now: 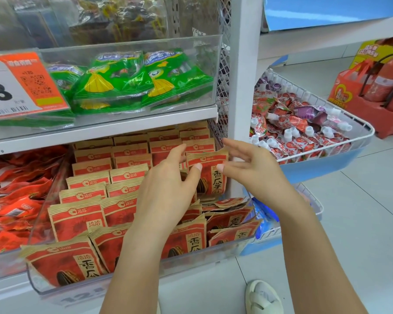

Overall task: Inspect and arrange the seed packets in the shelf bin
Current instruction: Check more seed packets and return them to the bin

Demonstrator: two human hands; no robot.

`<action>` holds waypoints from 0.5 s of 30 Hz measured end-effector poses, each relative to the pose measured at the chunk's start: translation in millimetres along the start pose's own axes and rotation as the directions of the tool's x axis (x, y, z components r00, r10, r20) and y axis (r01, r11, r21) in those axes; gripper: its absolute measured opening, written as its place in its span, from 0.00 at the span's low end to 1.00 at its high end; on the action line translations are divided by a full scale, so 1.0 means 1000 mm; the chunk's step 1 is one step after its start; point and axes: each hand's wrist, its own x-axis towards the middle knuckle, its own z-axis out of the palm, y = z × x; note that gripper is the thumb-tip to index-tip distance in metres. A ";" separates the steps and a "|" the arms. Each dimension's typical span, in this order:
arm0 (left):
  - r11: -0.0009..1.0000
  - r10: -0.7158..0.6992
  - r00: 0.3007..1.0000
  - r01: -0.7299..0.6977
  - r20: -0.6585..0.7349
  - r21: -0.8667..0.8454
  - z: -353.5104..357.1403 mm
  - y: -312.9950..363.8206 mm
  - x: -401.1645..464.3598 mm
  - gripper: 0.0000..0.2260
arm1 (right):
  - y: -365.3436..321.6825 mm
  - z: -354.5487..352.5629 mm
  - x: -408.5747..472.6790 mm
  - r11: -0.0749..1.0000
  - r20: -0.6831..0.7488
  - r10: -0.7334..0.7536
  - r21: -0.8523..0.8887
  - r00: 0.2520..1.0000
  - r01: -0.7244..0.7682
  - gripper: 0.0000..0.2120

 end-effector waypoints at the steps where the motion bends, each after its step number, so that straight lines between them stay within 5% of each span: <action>1: 1.000 0.026 1.000 -0.026 0.002 -0.009 0.000 0.000 0.000 0.25 | -0.001 0.000 -0.003 0.999 -0.004 -0.033 -0.011 0.999 0.033 0.25; 7: 0.989 0.143 0.990 -0.143 -0.002 0.038 -0.003 0.002 -0.002 0.16 | -0.001 -0.024 -0.027 0.980 -0.100 -0.142 -0.151 0.985 0.126 0.12; 12: 0.956 0.072 0.979 -0.121 0.189 0.265 0.004 0.001 0.005 0.29 | 0.010 -0.036 -0.039 0.943 0.006 -0.031 -0.332 0.999 0.031 0.04; 15: 0.941 0.018 0.978 -0.086 0.206 0.326 0.007 0.000 0.008 0.34 | 0.008 -0.034 -0.039 0.928 0.040 0.016 -0.373 0.999 0.000 0.10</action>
